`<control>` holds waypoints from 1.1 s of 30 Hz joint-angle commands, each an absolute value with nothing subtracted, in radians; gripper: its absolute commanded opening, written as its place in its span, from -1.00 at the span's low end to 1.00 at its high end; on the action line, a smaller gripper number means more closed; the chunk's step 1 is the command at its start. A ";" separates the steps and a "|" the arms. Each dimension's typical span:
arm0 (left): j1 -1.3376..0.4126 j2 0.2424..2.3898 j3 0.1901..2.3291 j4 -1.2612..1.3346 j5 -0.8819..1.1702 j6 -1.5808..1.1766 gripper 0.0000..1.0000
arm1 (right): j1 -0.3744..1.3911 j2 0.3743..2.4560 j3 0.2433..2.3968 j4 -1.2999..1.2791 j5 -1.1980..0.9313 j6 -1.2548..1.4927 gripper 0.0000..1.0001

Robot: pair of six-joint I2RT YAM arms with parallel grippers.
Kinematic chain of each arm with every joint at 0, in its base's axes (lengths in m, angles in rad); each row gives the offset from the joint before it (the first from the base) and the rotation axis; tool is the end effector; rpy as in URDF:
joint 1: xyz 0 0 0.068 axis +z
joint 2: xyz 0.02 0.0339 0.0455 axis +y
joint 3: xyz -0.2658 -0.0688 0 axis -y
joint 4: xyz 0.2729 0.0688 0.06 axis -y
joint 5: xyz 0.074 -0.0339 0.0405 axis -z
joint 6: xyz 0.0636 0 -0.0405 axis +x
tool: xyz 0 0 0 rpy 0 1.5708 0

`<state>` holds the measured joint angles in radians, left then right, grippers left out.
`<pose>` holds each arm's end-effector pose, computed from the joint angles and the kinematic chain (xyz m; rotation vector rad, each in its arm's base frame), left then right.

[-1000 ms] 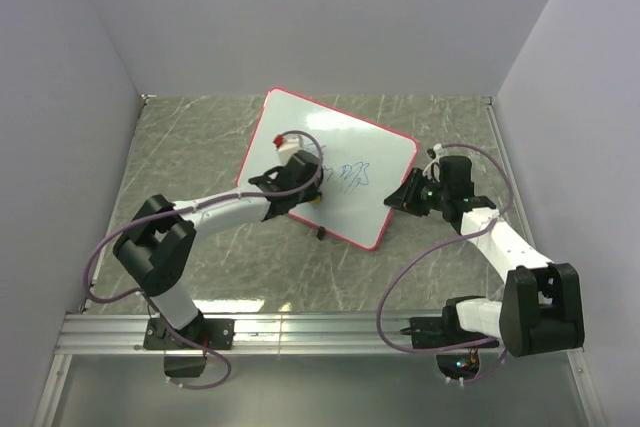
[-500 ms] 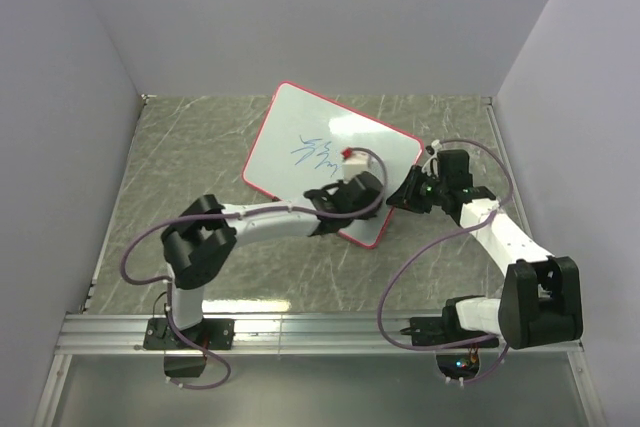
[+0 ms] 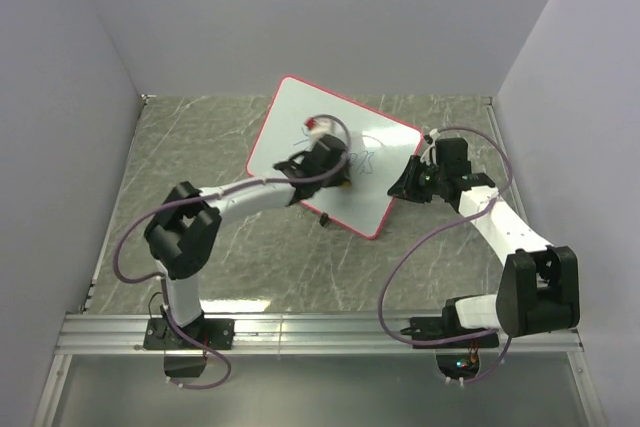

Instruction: Erase the whiteboard

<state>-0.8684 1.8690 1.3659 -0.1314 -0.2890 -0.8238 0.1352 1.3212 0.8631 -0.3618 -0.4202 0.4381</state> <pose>0.3206 -0.3507 0.2086 -0.1149 2.2453 -0.6325 0.3094 0.0683 0.2076 0.1646 2.4314 0.7674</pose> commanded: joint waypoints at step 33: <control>-0.619 1.921 1.462 -0.193 -0.192 -0.724 -0.99 | 0.164 1.305 0.931 -0.428 -0.445 0.430 -1.00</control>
